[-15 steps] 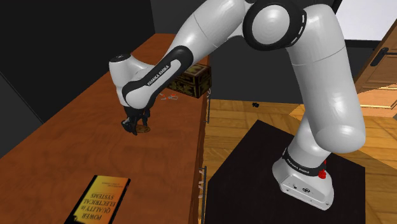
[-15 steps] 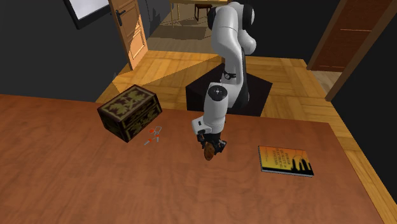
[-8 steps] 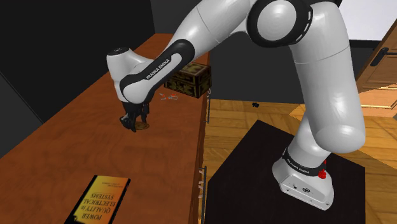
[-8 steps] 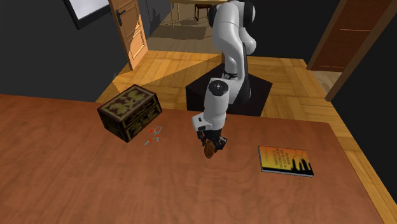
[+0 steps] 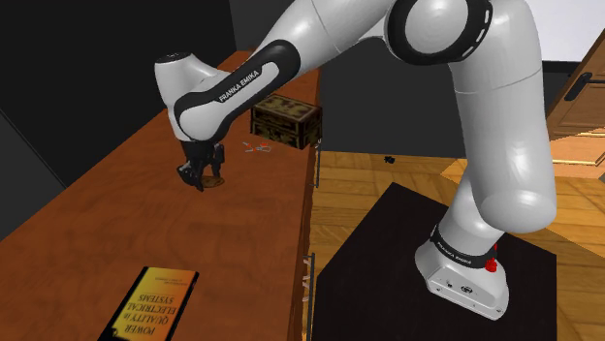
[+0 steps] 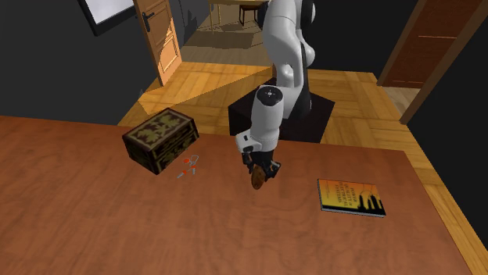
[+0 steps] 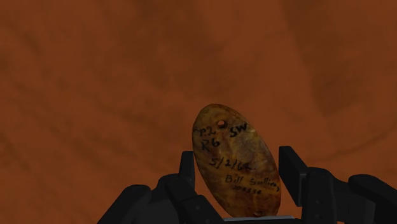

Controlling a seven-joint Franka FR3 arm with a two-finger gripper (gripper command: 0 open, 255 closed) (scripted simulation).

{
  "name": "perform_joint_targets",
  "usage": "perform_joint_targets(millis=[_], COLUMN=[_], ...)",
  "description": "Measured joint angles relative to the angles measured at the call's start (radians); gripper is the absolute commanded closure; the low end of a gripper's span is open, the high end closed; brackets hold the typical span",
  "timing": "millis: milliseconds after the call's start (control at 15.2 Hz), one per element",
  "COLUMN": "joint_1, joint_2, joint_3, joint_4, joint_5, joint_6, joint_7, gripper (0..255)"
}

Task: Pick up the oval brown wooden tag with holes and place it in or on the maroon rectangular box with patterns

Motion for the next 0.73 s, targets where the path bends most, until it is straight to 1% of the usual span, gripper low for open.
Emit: perform_joint_targets(millis=[726], joint_1=[-0.009], joint_2=[-0.065], joint_3=[0.013], joint_4=[0.055], joint_5=[0.026], joint_6=[-0.117], joint_7=[-0.020], gripper=[255])
